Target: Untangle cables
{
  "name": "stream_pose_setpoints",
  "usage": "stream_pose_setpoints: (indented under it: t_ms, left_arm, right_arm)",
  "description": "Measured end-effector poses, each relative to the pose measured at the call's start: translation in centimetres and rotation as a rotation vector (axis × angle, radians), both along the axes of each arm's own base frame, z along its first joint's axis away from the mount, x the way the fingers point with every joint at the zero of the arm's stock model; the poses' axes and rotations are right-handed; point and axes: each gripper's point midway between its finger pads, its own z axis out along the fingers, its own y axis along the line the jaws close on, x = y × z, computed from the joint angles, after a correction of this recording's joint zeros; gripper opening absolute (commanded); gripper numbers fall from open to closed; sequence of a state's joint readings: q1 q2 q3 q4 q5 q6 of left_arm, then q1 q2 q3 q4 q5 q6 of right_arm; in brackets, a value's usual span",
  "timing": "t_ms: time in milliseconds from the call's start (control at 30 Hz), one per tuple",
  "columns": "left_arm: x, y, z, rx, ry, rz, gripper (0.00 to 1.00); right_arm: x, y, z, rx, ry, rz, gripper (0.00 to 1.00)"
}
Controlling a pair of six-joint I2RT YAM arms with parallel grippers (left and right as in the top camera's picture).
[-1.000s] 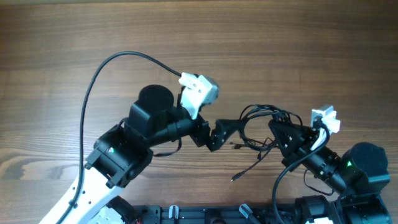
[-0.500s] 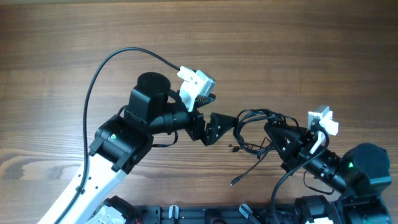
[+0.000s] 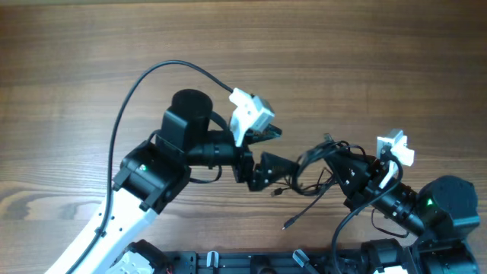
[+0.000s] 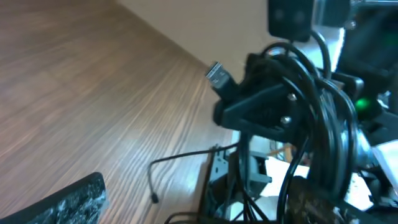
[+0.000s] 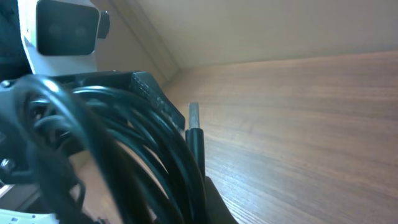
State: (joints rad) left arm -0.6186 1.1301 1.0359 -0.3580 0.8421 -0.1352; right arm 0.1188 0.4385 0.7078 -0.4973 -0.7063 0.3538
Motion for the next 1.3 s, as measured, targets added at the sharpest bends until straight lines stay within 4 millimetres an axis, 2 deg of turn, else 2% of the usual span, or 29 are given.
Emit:
stream_pose_setpoints:
  t_ms: [100,200,233,267,300,333,367,433,467,533,700,800,933,1033,1100,1200,1233,1300]
  left_arm:
    - [-0.8,-1.4,-0.4,-0.002,-0.005,-0.05,0.94]
    - [-0.8,-2.5,-1.9,0.025,0.029,-0.076,0.91]
    - [-0.7,-2.7,-2.1,0.029,0.034,-0.076,0.88]
    - [-0.6,-2.7,-2.2,0.03,0.034,-0.076,0.79]
    - [-0.6,-2.7,-2.2,0.029,0.031,-0.075,0.67]
    - [-0.6,-2.7,-2.1,0.027,0.023,-0.075,0.29]
    - [-0.5,-2.8,-2.1,0.025,0.02,-0.074,0.05]
    - [-0.1,-2.7,-2.2,0.033,0.011,-0.054,0.04]
    - [0.1,-2.7,-2.3,0.037,0.004,-0.044,0.04]
    - [0.6,-2.6,-2.4,0.047,-0.008,-0.016,0.04]
    - [1.7,-2.5,-2.5,0.06,-0.034,0.038,0.04]
    - [2.4,-2.4,-2.7,0.077,-0.046,0.08,0.04]
    - [4.5,-1.6,-3.3,0.126,-0.082,0.199,0.04]
    - [5.8,-1.0,-3.6,0.156,-0.105,0.274,0.04]
    - [6.5,-0.7,-3.7,0.166,-0.119,0.312,0.04]
    - [5.6,-2.1,-2.4,0.115,-0.155,0.27,0.04]
    - [4.8,-2.9,-1.9,0.093,-0.168,0.24,0.04]
    - [3.0,-4.8,-0.5,0.032,-0.208,0.177,0.04]
  right_arm:
    - [-0.1,0.1,0.0,0.001,-0.001,0.005,0.04]
    - [-0.1,0.1,0.0,0.002,-0.001,0.008,0.04]
    - [-0.1,0.1,0.0,0.002,-0.001,0.008,0.04]
    - [-0.1,0.1,0.0,0.002,-0.001,0.008,0.04]
    - [-0.1,0.1,0.0,0.002,-0.001,0.008,0.04]
    - [-0.1,0.1,0.1,0.002,-0.002,0.008,0.05]
    - [-0.1,0.1,0.1,0.002,-0.001,0.008,0.11]
    - [-0.1,0.1,0.1,0.002,-0.002,0.008,0.28]
    - [-0.1,0.1,0.1,0.001,-0.004,0.009,0.47]
    - [-0.1,0.1,0.1,-0.002,-0.009,0.012,0.71]
    - [0.1,-0.4,-1.1,-0.021,0.042,-0.031,0.97]
    - [0.7,-1.7,-2.7,-0.055,0.107,-0.119,1.0]
    - [1.7,-3.7,-4.3,-0.064,0.191,-0.269,1.0]
    - [1.9,-3.9,-4.0,-0.009,0.222,-0.302,1.0]
    - [1.9,-3.1,-2.7,0.032,0.189,-0.258,1.0]
    - [1.5,-2.0,-1.6,0.066,0.162,-0.186,0.99]
    - [1.3,-1.7,-1.4,0.075,0.156,-0.165,0.97]
    - [1.0,-1.1,-0.6,0.094,0.135,-0.118,0.73]
